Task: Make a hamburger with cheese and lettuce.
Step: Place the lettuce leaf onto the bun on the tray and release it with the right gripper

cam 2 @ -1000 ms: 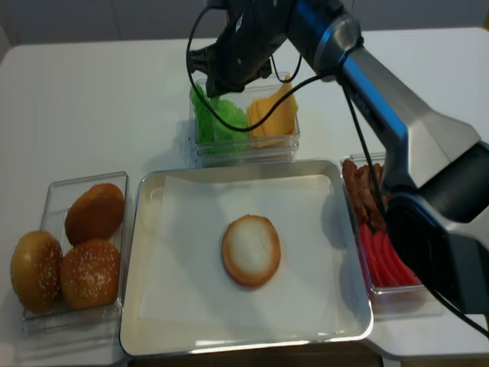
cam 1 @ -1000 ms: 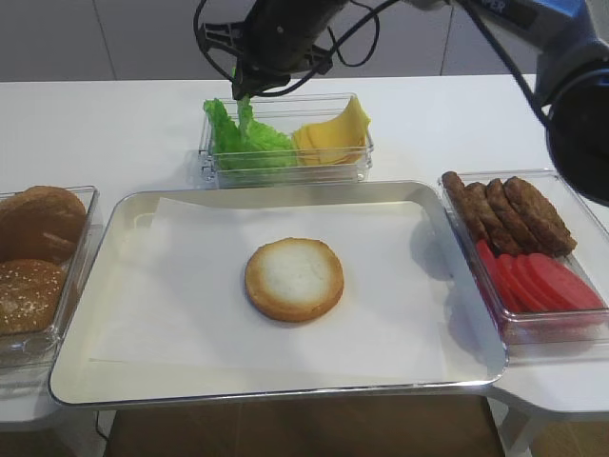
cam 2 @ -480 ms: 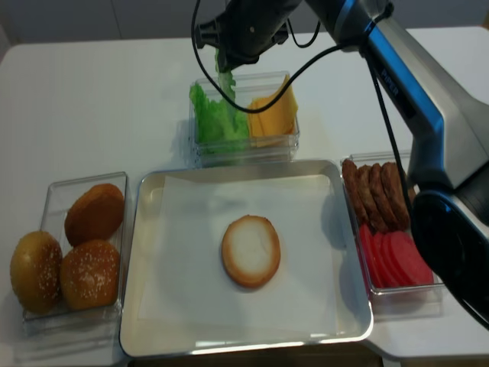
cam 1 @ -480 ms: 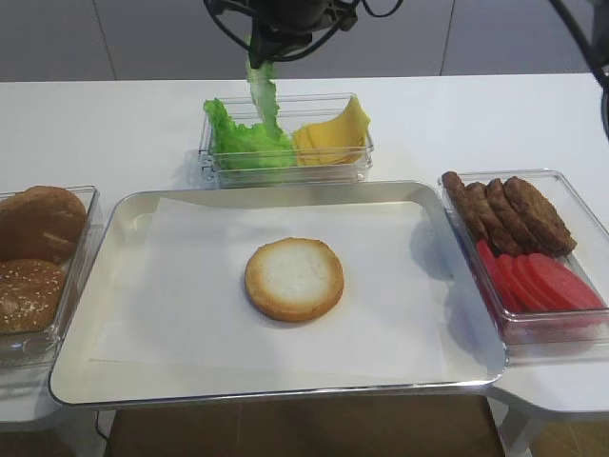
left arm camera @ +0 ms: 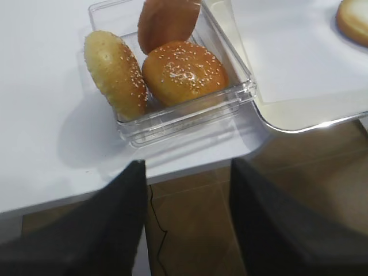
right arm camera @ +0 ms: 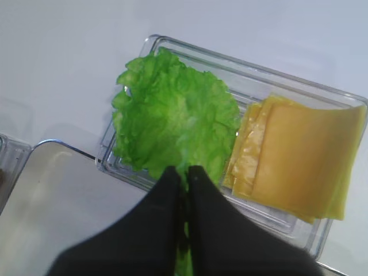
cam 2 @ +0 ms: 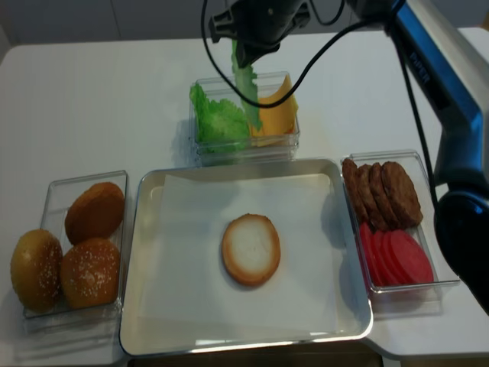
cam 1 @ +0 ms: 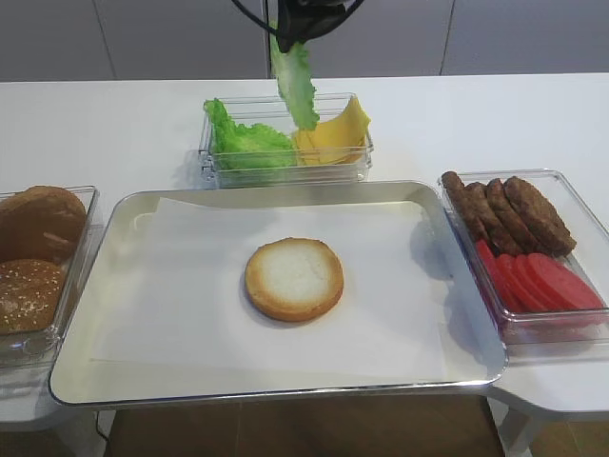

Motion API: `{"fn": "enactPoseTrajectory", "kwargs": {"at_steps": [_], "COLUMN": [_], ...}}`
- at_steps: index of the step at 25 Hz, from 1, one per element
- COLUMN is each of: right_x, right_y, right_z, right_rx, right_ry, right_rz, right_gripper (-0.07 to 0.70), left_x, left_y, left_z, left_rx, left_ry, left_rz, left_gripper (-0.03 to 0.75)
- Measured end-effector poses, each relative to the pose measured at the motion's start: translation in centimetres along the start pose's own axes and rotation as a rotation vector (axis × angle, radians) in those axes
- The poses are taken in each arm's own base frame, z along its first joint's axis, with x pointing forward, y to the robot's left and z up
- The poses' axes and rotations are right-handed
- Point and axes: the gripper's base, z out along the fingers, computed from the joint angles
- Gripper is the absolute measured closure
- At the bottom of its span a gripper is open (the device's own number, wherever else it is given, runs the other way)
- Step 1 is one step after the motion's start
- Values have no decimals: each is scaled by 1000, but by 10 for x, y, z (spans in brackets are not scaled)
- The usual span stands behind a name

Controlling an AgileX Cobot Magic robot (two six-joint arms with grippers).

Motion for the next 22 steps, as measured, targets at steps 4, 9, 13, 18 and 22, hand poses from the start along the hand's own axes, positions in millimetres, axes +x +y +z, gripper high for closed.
{"fn": "enactPoseTrajectory", "kwargs": {"at_steps": [4, 9, 13, 18, 22], "right_x": [-1, -2, 1, 19, 39], "right_y": [1, 4, 5, 6, 5], "right_z": [-13, -25, -35, -53, -64], "right_rx": [8, 5, 5, 10, 17], "right_ry": [-22, -45, -48, -7, 43], "right_rz": [-8, -12, -12, -2, 6], "right_gripper": [590, 590, 590, 590, 590], "left_x": [0, 0, 0, 0, 0], "left_y": [0, 0, 0, 0, 0], "left_z": [0, 0, 0, 0, 0], "left_rx": [0, 0, 0, 0, 0], "left_ry": [0, 0, 0, 0, 0], "left_rz": [0, 0, 0, 0, 0], "left_gripper": [363, 363, 363, 363, 363]}}
